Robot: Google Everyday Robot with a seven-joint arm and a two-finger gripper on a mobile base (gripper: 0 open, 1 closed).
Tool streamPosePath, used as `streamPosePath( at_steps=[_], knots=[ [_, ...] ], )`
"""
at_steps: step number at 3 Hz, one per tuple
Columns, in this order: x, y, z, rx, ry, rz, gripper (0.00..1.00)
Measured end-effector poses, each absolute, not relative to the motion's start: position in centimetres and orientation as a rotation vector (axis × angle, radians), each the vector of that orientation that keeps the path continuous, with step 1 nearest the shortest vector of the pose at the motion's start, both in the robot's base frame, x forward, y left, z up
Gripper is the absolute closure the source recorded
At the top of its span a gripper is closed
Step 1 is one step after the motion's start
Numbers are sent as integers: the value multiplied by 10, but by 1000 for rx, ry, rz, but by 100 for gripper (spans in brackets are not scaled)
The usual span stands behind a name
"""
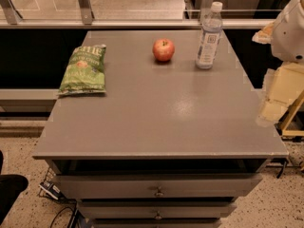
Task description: Pick green jalapeno chip bag
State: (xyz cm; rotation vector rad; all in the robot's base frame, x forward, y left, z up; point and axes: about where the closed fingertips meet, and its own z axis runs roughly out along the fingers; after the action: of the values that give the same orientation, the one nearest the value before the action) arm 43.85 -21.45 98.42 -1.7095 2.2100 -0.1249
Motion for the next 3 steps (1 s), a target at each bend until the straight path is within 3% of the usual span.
streamPosePath(
  at_steps=[2,3],
  knots=[
    [465,-200,981,-1628,2178,-64,0],
    [522,-154,980,-1484,2079,91,0]
  ],
)
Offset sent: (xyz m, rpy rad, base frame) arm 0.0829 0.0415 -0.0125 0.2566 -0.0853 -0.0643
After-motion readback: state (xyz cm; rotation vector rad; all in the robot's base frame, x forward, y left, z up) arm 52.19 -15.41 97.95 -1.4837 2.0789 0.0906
